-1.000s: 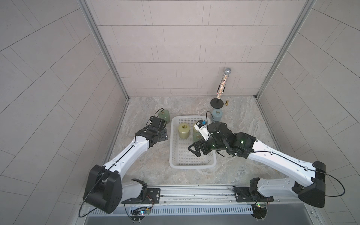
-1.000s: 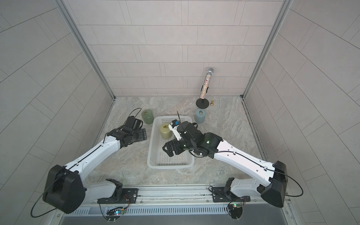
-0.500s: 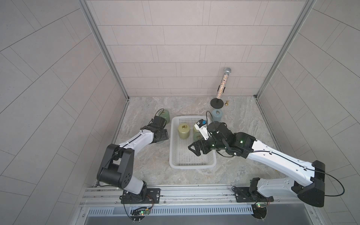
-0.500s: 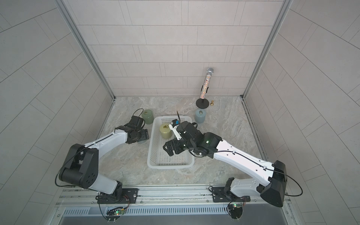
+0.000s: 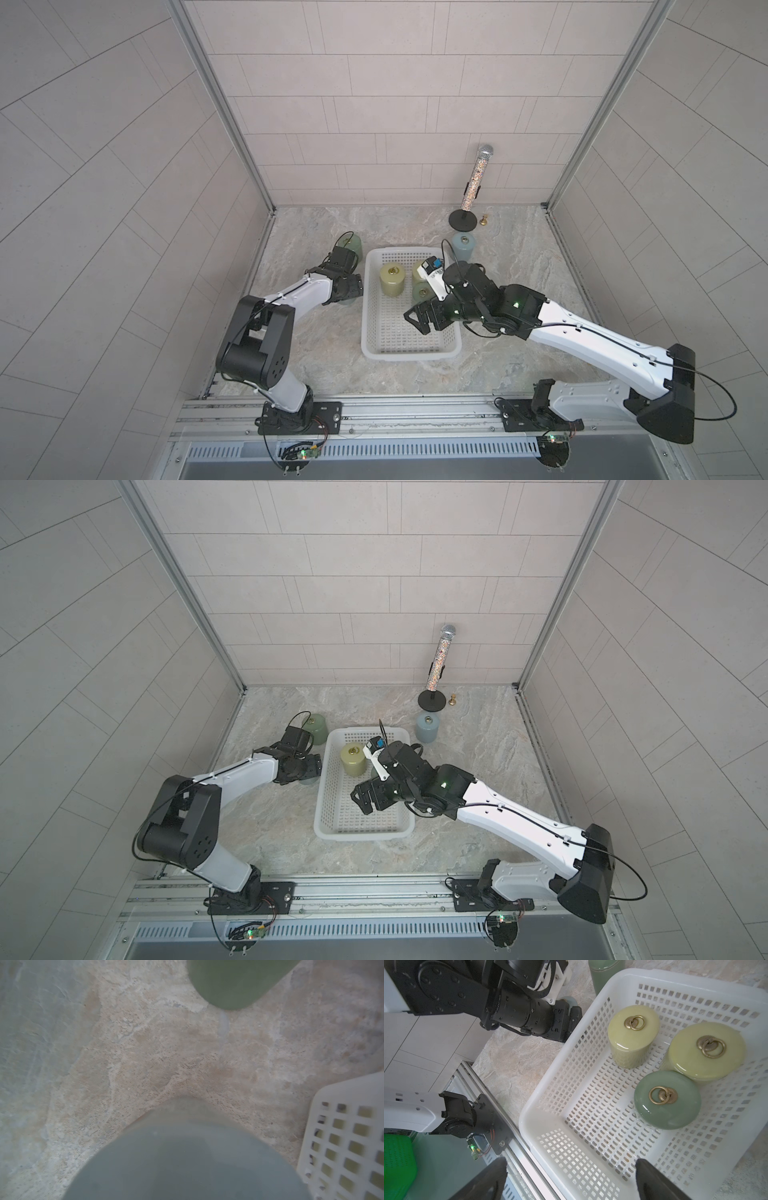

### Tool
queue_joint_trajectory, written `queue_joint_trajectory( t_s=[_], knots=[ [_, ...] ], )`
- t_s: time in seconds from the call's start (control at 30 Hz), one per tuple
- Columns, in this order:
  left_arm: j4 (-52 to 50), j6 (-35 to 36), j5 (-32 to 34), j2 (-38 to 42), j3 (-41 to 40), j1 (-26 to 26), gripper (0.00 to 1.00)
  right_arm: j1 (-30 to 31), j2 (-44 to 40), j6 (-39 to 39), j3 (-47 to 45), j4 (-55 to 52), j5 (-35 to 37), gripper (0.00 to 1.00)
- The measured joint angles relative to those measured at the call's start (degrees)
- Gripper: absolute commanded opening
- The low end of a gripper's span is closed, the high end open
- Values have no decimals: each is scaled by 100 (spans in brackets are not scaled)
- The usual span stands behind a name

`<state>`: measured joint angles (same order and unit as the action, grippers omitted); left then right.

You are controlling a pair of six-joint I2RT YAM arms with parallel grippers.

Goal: Take the tea canister out of the basket
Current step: Place the tea canister at the center of the board.

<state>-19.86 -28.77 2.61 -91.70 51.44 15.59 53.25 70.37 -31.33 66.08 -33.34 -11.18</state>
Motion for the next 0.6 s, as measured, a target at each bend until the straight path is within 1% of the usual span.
queue_joint_trajectory(
  t_s=[0.27, 0.43, 0.6],
  knots=[
    [13, -15, 0, 17, 4, -20, 100, 0, -42, 0, 0, -4, 22, 100],
    [-61, -13, 46, 192, 4, -31, 100, 0, -42, -4, -2, -9, 28, 100],
    [-201, -15, 48, 616, 131, -35, 100, 0, -46, -17, -4, -9, 52, 100]
  ],
)
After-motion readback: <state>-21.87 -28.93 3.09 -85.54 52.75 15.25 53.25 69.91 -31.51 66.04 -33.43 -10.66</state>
